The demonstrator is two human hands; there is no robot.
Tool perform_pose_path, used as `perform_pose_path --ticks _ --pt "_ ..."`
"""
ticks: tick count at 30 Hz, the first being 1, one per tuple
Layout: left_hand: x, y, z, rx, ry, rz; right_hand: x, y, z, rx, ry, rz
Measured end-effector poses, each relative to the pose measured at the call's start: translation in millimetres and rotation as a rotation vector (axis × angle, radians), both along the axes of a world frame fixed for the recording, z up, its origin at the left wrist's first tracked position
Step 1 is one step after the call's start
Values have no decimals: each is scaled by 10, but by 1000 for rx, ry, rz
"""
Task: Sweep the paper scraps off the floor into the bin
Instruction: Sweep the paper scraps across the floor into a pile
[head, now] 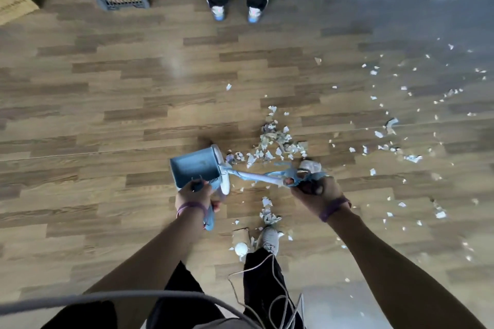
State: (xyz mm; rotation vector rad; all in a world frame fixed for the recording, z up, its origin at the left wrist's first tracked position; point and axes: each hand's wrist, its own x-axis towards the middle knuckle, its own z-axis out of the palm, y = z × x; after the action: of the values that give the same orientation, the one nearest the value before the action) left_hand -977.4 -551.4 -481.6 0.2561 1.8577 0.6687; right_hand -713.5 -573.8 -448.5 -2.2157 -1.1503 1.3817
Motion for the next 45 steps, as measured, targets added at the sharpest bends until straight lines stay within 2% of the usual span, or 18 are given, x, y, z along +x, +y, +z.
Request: perform_pose_path --ticks 1,4,8,13,17,21,27,35,40,45 --pt "260 51 6 1 -21 -35 192 -18 61 25 -71 -50" --pt "916 198 14 -6 -75 -122 789 -93 262 141 -294 -25" --pt "1433 378 -9 -34 -165 -179 1364 -48 275 139 -337 -78" --pt "1493 391 -55 -51 -169 -159 1478 37 322 155 -309 -148" --pt "1235 196 2 -44 -177 -119 1152 25 403 250 -250 -70" --pt "778 -142 53 -12 -172 -110 684 -27 587 340 -296 -43" --pt "-18 -993 250 58 -174 80 -161 -516 1009 456 -267 77" --pt "-911 -2370 505 91 -98 239 -1200 -1586 930 411 -168 130" --pt "-1346 -3071 519 22 -17 308 -1643 -2042 712 346 -59 218" --pt "-1508 -3528 462 -42 32 326 -1851 -2320 509 270 96 217"
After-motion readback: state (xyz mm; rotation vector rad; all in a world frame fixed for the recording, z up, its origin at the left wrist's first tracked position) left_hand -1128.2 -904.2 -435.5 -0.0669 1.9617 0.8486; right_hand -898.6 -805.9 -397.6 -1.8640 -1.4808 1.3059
